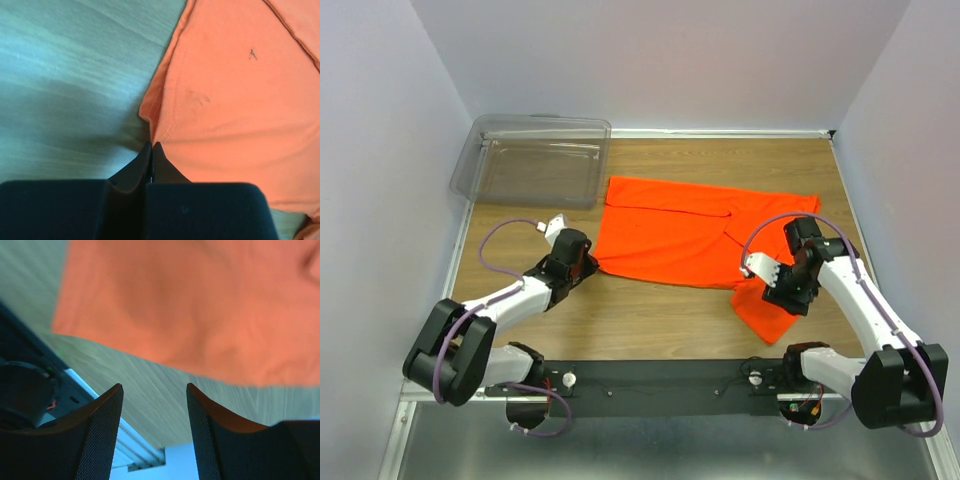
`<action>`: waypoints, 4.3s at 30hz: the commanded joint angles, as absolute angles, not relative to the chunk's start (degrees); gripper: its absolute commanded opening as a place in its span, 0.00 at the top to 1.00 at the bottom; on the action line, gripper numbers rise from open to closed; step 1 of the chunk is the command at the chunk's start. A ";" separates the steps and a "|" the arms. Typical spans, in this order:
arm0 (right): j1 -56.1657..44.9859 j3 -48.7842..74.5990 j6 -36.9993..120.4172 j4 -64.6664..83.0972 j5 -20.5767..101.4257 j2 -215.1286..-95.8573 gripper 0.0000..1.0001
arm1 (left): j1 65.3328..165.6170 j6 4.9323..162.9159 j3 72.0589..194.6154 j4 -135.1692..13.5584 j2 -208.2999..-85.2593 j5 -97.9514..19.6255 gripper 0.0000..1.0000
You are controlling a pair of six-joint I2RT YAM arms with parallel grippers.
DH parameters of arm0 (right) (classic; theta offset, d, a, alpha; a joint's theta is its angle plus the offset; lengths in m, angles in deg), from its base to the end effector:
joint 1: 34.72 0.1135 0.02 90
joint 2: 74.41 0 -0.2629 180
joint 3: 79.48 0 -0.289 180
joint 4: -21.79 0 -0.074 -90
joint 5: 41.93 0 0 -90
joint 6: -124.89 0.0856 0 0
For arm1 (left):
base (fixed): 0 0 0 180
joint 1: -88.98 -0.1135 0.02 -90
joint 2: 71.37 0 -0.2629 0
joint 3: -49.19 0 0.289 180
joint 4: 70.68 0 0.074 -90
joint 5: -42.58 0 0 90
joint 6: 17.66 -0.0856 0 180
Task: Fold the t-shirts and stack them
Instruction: Fold the tshirt
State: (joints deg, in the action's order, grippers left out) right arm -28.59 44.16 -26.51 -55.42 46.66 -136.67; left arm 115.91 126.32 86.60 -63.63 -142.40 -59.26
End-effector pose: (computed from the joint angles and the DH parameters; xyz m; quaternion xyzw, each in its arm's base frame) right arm 0.2028 0.0239 0.1581 -0.5554 0.8293 -0.0170 0.0589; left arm 0.2708 -0.1179 0.0993 -0.2532 0.8688 -0.1980 0.3767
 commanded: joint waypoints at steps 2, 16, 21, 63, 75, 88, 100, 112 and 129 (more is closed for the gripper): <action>-28.39 41.61 -36.37 -65.16 28.74 -141.38 0.41 | 115.17 120.77 91.84 -63.80 -146.86 -57.36 1.00; -19.08 43.54 -29.01 -60.68 35.23 -143.40 0.46 | 115.17 119.54 91.75 -62.57 -144.59 -54.45 1.00; -7.51 43.81 -20.31 -58.13 39.01 -146.91 0.45 | 115.17 118.84 92.19 -61.87 -142.65 -54.37 1.00; 7.29 40.82 10.90 -49.69 49.82 -165.73 0.55 | 115.17 119.37 90.26 -64.24 -139.14 -51.29 1.00; 6.24 40.20 12.39 -46.97 48.94 -170.21 0.54 | 115.17 119.37 90.35 -63.89 -138.43 -51.03 1.00; 5.19 40.82 12.75 -43.71 49.91 -170.92 0.85 | 115.17 119.19 90.70 -63.45 -137.38 -50.85 1.00; 4.92 37.84 8.35 -47.05 48.77 -161.52 0.95 | 115.17 118.84 91.40 -63.45 -137.55 -50.94 1.00; 2.72 25.53 6.77 -49.34 47.11 -165.46 0.74 | 115.17 118.22 92.37 -63.45 -138.26 -51.29 1.00; 2.72 36.22 -22.31 -64.02 38.49 -147.28 0.43 | 115.17 117.70 92.19 -63.71 -138.26 -50.85 1.00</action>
State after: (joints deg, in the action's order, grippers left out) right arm 2.71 30.30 -10.25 -57.28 41.65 -149.37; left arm 115.32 118.65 90.77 -63.46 -138.40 -51.54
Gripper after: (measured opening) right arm 0.568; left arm 0.011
